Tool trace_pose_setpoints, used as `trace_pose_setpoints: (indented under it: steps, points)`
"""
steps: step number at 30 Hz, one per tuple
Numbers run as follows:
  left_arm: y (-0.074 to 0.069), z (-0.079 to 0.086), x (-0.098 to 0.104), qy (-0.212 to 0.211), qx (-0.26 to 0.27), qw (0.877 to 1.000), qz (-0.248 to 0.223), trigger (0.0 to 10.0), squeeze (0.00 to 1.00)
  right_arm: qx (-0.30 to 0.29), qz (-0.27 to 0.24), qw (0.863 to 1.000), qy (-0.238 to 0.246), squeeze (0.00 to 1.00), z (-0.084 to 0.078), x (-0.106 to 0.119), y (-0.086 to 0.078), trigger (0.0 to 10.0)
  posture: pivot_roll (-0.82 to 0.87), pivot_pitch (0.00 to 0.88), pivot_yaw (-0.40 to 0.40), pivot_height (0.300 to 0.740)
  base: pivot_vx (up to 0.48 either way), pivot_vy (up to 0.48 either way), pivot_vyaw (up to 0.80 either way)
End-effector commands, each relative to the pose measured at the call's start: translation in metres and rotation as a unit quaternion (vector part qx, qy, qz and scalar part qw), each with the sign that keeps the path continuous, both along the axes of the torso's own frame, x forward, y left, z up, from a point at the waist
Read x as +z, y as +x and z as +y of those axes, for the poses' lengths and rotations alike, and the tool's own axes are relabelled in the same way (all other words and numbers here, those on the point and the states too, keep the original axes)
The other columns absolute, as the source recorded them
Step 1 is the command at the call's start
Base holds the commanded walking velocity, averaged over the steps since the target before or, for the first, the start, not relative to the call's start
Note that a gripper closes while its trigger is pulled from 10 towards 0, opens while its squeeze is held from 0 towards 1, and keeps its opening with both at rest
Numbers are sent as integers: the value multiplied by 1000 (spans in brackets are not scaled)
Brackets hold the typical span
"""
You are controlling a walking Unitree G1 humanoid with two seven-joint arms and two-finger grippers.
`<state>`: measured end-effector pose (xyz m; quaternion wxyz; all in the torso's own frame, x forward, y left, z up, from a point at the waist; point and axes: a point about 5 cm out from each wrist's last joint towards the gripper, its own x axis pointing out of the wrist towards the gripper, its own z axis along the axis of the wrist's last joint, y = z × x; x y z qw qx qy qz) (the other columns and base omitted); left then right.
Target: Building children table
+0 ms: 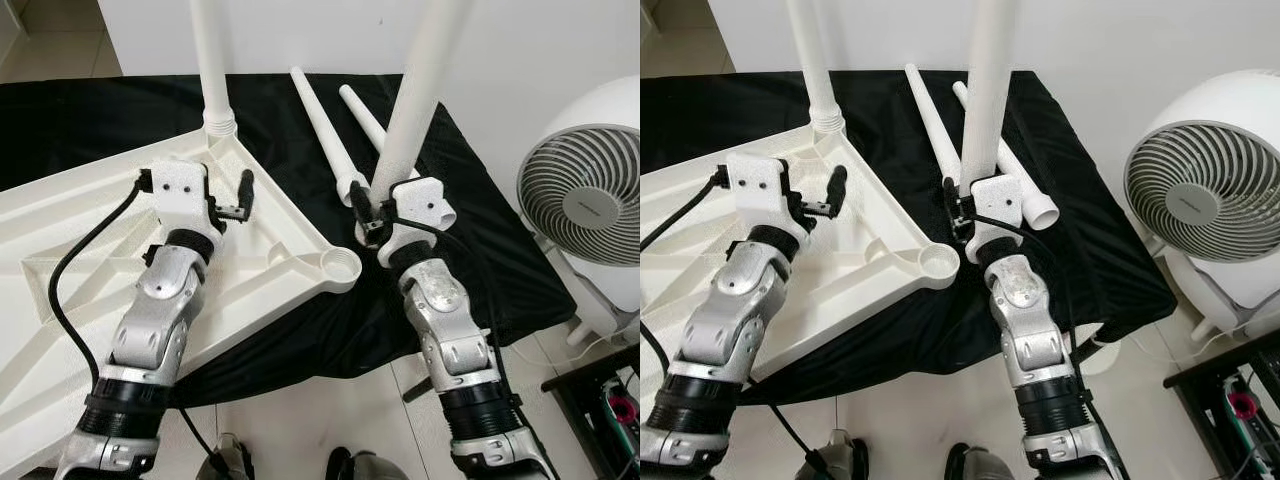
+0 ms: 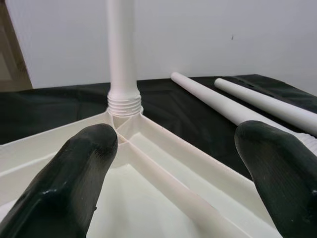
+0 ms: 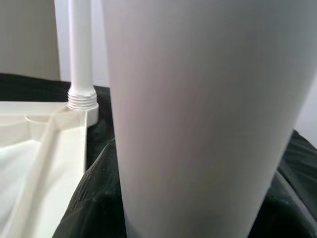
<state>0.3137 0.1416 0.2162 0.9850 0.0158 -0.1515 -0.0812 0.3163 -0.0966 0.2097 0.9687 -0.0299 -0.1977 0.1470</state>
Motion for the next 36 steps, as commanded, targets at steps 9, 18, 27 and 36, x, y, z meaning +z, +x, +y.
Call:
trace_pose_setpoints:
  steps: [9, 18, 27, 36]
  points:
    - [-20, -17, -17, 63, -99, 993, 3, 10000, 0, 49, 7, 999, 10, 0, 9, -3, 6, 10000, 132, 96, -84, 740, 0, 0, 0]
    - [-35, -19, -27, 94, -156, 983, 7, 10000, 0, 77, 15, 997, 22, 0, 17, -8, 6, 10000, 149, 95, -100, 740, 0, 0, 0]
    - [-61, -25, -27, 81, -275, 958, 27, 10000, 0, 82, 22, 996, 27, 0, 18, -11, 9, 10000, 162, 113, -103, 740, 0, 0, 0]
    - [-79, -22, -37, 115, -360, 924, 61, 10000, 0, 95, 39, 994, 35, 0, 20, -20, 8, 10000, 170, 130, -98, 740, 0, 0, 0]
